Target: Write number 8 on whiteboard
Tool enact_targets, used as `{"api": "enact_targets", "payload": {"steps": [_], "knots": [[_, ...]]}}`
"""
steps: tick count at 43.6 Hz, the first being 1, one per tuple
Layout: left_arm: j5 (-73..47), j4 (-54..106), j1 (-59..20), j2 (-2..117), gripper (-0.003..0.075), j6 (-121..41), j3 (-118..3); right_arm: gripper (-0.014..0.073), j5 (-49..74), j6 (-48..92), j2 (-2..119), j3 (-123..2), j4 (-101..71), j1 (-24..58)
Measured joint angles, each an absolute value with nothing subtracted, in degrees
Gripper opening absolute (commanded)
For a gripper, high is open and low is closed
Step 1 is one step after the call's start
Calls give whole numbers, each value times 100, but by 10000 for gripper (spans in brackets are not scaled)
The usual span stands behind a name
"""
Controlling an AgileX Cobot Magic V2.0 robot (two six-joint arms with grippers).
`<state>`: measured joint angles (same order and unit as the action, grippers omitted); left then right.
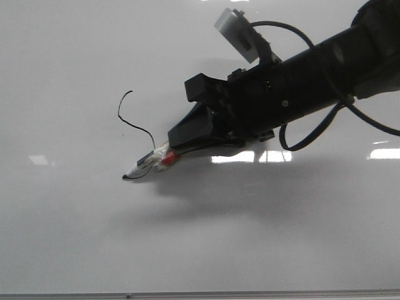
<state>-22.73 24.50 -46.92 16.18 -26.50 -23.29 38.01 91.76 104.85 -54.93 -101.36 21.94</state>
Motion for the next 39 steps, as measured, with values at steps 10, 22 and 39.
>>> {"api": "enact_targets", "payload": {"steps": [10, 22, 39], "knots": [[-2264, 2450, -4692, 1618, -21, -2650, -2297, -67, 3801, 9190, 10531, -5746, -10168, 2260], [-2240, 2450, -4692, 1618, -21, -2650, -2226, -67, 3801, 9199, 10531, -5745, -10168, 2268], [-2102, 2459, -4692, 1618, -21, -2650, -2228, -67, 4182, 9199, 10351, -5745, -10168, 1817]]}}
